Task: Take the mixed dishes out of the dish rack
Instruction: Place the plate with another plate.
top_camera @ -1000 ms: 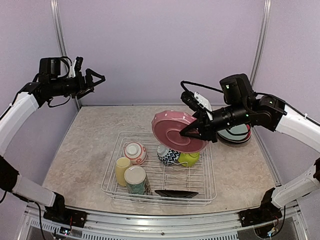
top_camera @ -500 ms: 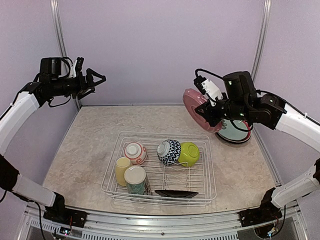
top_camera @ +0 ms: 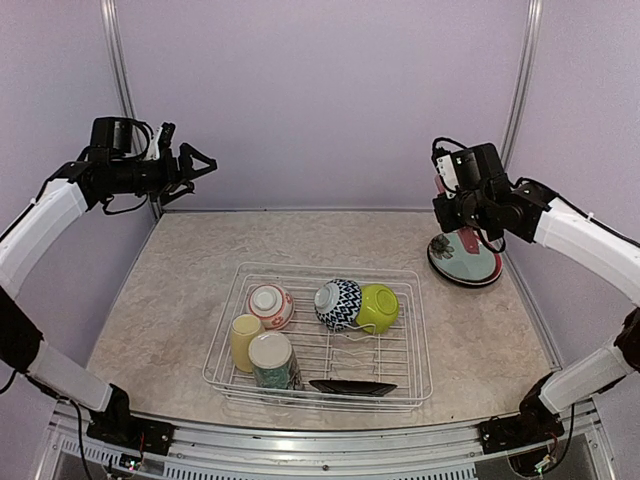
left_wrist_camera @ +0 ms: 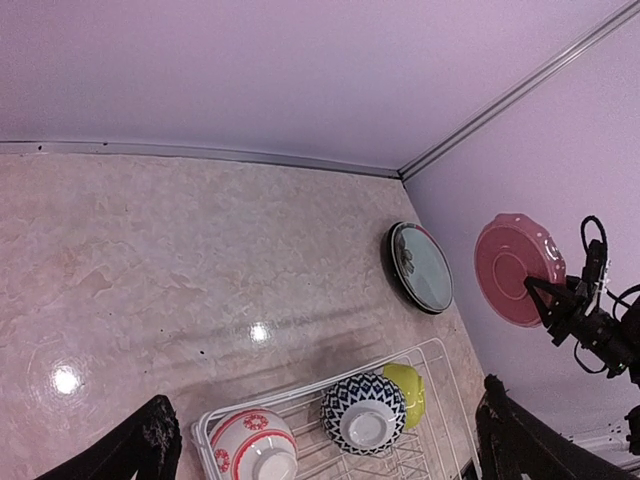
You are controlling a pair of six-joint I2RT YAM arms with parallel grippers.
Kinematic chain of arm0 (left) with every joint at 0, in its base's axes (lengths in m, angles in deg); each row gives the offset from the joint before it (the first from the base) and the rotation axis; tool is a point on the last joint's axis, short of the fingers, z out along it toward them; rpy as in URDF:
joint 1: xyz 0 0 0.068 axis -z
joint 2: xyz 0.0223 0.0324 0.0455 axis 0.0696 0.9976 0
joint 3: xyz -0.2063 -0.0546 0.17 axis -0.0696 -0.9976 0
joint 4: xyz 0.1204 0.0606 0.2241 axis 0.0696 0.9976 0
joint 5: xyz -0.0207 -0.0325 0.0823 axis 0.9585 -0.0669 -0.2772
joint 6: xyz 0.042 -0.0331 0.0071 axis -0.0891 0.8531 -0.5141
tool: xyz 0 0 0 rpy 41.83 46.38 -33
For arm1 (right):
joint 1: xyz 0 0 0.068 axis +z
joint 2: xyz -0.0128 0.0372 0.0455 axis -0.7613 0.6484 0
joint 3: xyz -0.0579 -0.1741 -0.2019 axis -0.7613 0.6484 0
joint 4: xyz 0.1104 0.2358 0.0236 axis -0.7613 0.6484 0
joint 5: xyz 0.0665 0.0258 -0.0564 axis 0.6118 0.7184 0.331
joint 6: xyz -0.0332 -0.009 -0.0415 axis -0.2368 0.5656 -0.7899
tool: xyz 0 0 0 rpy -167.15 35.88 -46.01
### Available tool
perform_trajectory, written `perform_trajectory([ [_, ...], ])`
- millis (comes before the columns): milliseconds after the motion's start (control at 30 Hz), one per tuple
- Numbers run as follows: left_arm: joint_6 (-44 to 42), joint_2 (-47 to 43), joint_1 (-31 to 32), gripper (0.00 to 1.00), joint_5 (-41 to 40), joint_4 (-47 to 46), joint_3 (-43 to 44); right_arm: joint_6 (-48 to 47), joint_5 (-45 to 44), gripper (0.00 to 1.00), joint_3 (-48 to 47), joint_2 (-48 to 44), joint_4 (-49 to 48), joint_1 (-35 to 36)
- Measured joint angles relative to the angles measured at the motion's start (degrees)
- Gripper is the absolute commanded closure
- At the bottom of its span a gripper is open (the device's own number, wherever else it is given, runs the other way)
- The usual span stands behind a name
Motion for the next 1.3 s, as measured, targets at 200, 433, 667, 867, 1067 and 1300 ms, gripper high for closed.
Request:
perform_trajectory([
  [200, 0.0, 0.4, 0.0, 0.01, 0.0, 0.5, 0.5, -0.2, -1.3, 1.00, 0.9, 3.6, -0.4, -3.0],
  [433, 0.0, 0.9, 0.0, 0.01, 0.1, 1.0, 0.6, -2.8, -4.7, 1.00, 1.0, 9.6, -2.0, -5.8],
  [667, 0.0, 0.9, 0.0, 0.01, 0.1, 1.5, 0.6, -6.2, -7.3, 1.00, 0.9, 18.3, -2.9, -7.5],
  [867, 0.0, 0.9, 0.1, 0.01, 0.2, 1.6, 0.6, -8.5, -9.2, 1.00, 0.3, 24.6, -3.8, -9.1],
  [1067, 0.0, 1.4, 0.5, 0.01, 0.4, 1.7, 1.2, -10.8, -11.6, 1.00, 0.0, 28.8, -6.0, -9.9],
  [1300, 0.0, 1.7, 0.6, 0.01, 0.5, 1.7, 1.2, -12.6, -13.3, 0.87, -1.4, 31.9, -8.2, -11.2],
])
